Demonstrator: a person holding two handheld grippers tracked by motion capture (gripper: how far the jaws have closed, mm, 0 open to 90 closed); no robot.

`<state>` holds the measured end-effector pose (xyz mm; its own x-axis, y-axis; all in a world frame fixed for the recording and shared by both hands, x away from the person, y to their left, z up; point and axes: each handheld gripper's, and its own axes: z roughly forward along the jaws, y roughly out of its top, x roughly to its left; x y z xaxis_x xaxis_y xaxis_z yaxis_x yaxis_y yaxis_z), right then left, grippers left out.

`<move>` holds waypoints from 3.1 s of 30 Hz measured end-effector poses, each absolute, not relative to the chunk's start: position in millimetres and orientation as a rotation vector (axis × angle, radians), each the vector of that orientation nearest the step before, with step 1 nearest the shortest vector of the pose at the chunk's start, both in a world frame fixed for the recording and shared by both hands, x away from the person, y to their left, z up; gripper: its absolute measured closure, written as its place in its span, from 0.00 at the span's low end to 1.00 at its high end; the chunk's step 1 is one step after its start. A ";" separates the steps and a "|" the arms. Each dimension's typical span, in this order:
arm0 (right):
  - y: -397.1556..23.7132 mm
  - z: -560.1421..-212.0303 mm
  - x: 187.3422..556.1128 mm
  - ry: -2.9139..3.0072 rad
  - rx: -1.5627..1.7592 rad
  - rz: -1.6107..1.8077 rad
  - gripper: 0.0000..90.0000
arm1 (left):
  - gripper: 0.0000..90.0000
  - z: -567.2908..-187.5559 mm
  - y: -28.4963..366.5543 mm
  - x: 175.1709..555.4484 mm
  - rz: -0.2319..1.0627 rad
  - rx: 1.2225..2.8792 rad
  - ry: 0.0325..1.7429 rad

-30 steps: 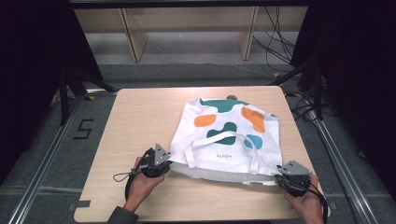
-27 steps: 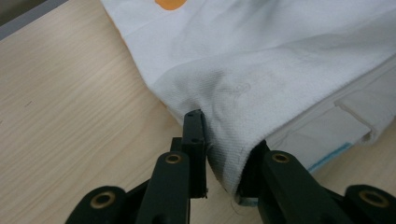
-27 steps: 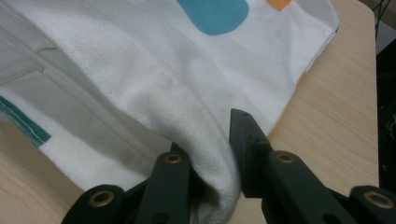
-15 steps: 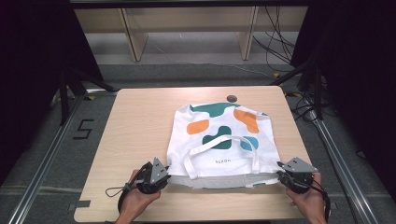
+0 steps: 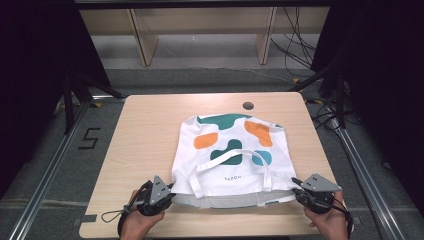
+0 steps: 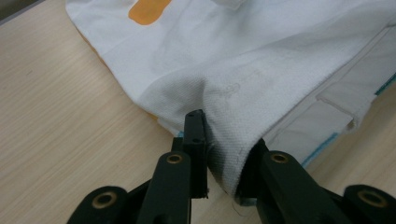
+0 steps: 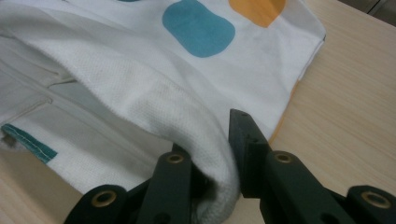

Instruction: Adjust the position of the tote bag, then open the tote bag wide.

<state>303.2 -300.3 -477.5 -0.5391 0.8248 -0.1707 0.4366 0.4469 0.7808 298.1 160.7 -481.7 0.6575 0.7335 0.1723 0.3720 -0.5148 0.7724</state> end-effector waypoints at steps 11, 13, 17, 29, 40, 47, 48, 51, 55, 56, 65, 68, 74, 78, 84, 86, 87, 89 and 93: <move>-302.5 -465.9 296.5 2.132 1.045 1.030 0.87 | 0.89 -470.9 167.6 302.4 0.662 2.116 0.802; -304.6 -462.9 297.3 2.130 1.008 1.043 0.87 | 0.89 -469.5 168.1 301.6 0.642 2.098 0.807; -309.2 -454.6 295.1 2.098 1.014 1.087 0.87 | 0.89 -463.2 169.8 302.1 0.592 2.048 0.784; -307.4 -422.0 300.8 2.046 0.956 1.146 0.88 | 0.92 -425.8 176.9 314.5 0.629 1.956 0.776; -302.6 -341.4 319.9 1.925 0.857 1.191 0.90 | 0.95 -349.8 180.2 325.3 0.739 1.792 0.734; -306.5 -292.1 321.0 1.859 0.752 1.208 0.91 | 0.95 -303.8 180.4 319.1 0.797 1.714 0.662; -307.3 -283.0 320.6 1.855 0.734 1.213 0.91 | 0.95 -296.9 180.0 318.4 0.813 1.700 0.652; -306.9 -263.1 319.0 1.821 0.726 1.207 0.92 | 0.96 -274.6 178.1 315.5 0.842 1.683 0.611; -310.9 -243.4 321.4 1.803 0.720 1.254 0.92 | 0.95 -256.8 177.0 318.2 0.835 1.640 0.612; -312.2 -241.5 322.9 1.809 0.719 1.261 0.92 | 0.95 -256.0 176.1 321.8 0.821 1.641 0.609; -320.0 -277.9 349.1 1.856 0.818 1.267 0.91 | 0.95 -293.3 169.1 350.1 0.739 1.649 0.698; -320.1 -286.8 351.0 1.845 0.845 1.268 0.91 | 0.95 -298.4 169.0 354.9 0.733 1.639 0.705; -317.4 -302.5 344.5 1.804 0.819 1.278 0.91 | 0.94 -318.5 170.4 358.6 0.706 1.624 0.744; -315.8 -311.0 346.7 1.839 0.833 1.264 0.91 | 0.94 -329.2 173.4 361.8 0.710 1.638 0.751; -310.3 -322.3 348.6 1.901 0.839 1.218 0.91 | 0.93 -351.0 173.2 367.4 0.702 1.687 0.777; -309.1 -327.0 348.9 1.903 0.863 1.213 0.91 | 0.93 -355.5 173.7 369.7 0.693 1.683 0.780; -310.3 -328.3 350.9 1.901 0.850 1.209 0.91 | 0.92 -357.1 173.1 370.6 0.692 1.688 0.786; -310.6 -329.6 351.7 1.905 0.844 1.201 0.91 | 0.92 -358.4 171.8 371.6 0.693 1.693 0.790; -310.4 -340.6 360.2 1.925 0.908 1.168 0.91 | 0.91 -369.5 165.4 380.2 0.685 1.729 0.795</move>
